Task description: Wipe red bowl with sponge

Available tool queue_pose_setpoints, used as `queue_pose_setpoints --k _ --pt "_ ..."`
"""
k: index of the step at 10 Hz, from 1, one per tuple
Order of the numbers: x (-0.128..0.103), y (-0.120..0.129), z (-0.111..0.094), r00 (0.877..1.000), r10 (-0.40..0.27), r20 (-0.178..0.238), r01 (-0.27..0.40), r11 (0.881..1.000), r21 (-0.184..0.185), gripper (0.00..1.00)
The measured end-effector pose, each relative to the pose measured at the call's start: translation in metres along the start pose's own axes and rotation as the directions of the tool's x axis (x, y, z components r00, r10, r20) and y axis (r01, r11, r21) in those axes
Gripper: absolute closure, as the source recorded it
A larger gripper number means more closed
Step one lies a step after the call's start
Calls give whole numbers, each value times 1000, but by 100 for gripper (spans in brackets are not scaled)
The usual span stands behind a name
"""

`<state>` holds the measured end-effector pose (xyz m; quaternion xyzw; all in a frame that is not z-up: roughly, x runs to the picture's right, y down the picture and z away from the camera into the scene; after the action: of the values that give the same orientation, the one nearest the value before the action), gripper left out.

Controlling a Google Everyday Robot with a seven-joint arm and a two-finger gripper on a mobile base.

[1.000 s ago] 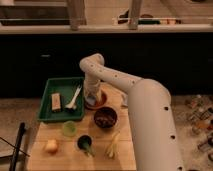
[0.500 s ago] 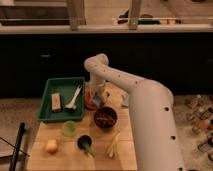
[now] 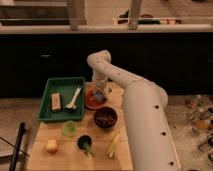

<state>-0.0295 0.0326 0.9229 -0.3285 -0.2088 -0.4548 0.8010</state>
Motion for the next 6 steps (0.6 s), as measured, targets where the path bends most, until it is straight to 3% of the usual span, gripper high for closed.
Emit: queue_pose_setpoints --k 3,6 --pt "-2 -17 -4 1000 -29 -9 29 999 13 100" --pt "-18 -23 -14 997 -69 -15 70 996 57 100"
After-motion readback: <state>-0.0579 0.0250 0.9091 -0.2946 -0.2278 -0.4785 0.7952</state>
